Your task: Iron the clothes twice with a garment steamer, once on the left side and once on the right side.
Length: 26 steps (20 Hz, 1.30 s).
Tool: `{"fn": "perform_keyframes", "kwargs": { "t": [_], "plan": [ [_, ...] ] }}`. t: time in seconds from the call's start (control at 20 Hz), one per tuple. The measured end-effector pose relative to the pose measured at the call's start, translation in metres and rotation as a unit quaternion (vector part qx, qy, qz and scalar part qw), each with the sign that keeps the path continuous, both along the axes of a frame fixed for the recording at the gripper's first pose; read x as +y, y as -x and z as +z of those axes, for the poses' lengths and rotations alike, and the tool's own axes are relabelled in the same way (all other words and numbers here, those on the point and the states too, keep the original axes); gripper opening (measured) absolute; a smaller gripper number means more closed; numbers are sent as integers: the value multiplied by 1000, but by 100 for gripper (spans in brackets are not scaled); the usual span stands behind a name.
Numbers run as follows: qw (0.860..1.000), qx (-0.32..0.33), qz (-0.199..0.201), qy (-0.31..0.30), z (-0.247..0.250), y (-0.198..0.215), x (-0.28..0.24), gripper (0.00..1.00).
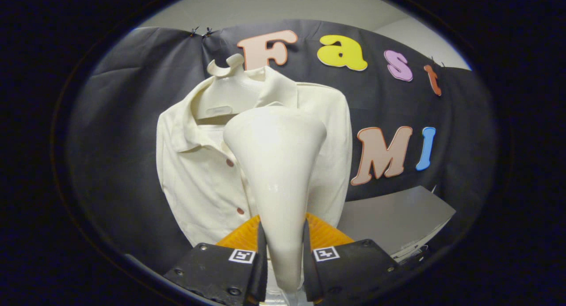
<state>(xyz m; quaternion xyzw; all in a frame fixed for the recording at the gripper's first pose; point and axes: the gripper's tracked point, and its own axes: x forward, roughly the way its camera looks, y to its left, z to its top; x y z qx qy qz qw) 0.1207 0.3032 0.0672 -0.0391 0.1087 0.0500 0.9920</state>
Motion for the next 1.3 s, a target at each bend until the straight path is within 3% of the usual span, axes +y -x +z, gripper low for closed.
{"fn": "perform_keyframes", "kwargs": {
  "t": [0.2, 0.45, 1.3],
  "plan": [
    [999, 2, -38, 16, 4, -23, -21, 33],
    [998, -12, -42, 37, -9, -31, -23, 34],
    [995, 77, -54, 39, -142, -34, -41, 35]
  ]
}}
